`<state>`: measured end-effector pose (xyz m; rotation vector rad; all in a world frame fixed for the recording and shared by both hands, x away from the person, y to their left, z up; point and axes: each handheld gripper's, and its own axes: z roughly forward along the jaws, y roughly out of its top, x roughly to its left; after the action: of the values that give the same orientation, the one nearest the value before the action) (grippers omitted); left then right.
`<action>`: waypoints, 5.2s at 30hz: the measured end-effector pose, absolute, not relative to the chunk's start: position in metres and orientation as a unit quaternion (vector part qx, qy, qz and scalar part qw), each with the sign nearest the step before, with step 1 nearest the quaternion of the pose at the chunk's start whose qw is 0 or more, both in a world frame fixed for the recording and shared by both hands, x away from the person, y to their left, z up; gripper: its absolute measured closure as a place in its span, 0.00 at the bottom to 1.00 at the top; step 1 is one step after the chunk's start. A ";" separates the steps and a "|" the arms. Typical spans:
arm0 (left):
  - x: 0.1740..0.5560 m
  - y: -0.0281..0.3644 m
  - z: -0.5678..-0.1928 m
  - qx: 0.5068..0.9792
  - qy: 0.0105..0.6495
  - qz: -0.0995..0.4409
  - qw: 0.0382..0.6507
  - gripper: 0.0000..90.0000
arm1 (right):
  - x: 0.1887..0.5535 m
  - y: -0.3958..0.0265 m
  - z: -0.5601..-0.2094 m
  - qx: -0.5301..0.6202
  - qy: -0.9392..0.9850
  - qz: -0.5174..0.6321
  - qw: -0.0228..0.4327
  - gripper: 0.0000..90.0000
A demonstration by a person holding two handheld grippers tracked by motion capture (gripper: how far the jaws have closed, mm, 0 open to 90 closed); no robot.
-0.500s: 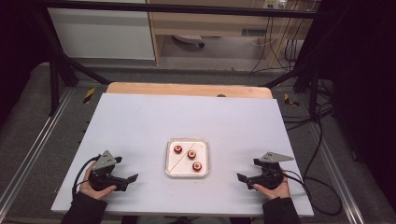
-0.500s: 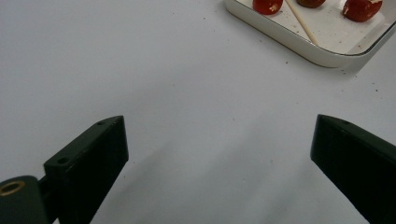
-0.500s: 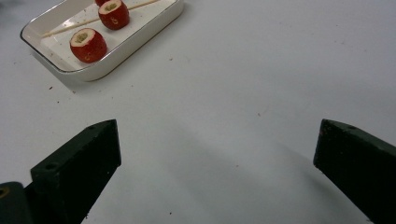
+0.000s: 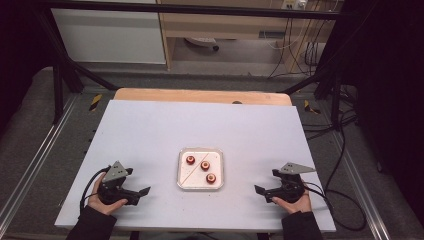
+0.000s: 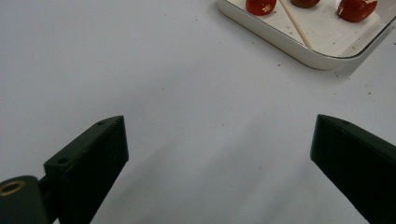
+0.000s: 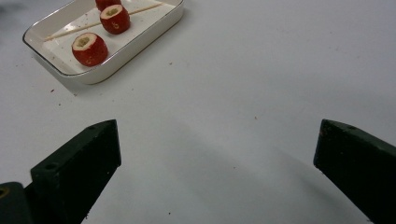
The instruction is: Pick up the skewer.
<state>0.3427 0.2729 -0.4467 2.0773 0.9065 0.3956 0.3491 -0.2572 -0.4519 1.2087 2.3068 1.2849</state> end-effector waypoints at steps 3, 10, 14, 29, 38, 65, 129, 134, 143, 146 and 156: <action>0.343 0.269 -0.447 0.826 0.356 0.155 0.407 0.05 | 0.349 -0.257 -0.452 0.413 0.788 0.440 0.118 0.01; 0.343 0.262 -0.444 0.829 0.355 0.154 0.405 0.05 | 0.349 -0.257 -0.452 0.413 0.788 0.441 0.118 0.01; 0.343 0.257 -0.443 0.828 0.359 0.148 0.405 0.05 | 0.350 -0.256 -0.453 0.411 0.789 0.440 0.121 0.01; 0.344 0.229 -0.430 0.838 0.344 0.151 0.396 0.05 | 0.351 -0.256 -0.452 0.408 0.790 0.441 0.123 0.01; 0.350 0.202 -0.420 0.845 0.333 0.156 0.387 0.05 | 0.352 -0.254 -0.452 0.409 0.793 0.436 0.121 0.02; 0.381 0.129 -0.433 0.865 0.345 0.143 0.334 0.50 | 0.351 -0.253 -0.453 0.406 0.795 0.435 0.119 0.02; 0.364 0.141 -0.417 0.826 0.368 0.153 0.399 0.98 | 0.350 -0.246 -0.447 0.391 0.801 0.435 0.131 0.01; 0.361 0.144 -0.408 0.832 0.354 0.150 0.400 0.98 | 0.349 -0.235 -0.442 0.374 0.813 0.423 0.145 0.01; 0.357 0.138 -0.398 0.849 0.325 0.140 0.393 0.98 | 0.348 -0.216 -0.429 0.332 0.834 0.405 0.173 0.04; 0.356 0.133 -0.396 0.855 0.313 0.136 0.391 0.98 | 0.348 -0.202 -0.422 0.302 0.849 0.387 0.196 0.05; 0.353 0.110 -0.392 0.874 0.277 0.121 0.381 0.98 | 0.349 -0.173 -0.414 0.229 0.880 0.346 0.230 0.11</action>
<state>0.3530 0.1096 -0.3923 2.2313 0.7070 0.3085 0.3489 -0.1732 -0.4141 0.6310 2.4209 0.9518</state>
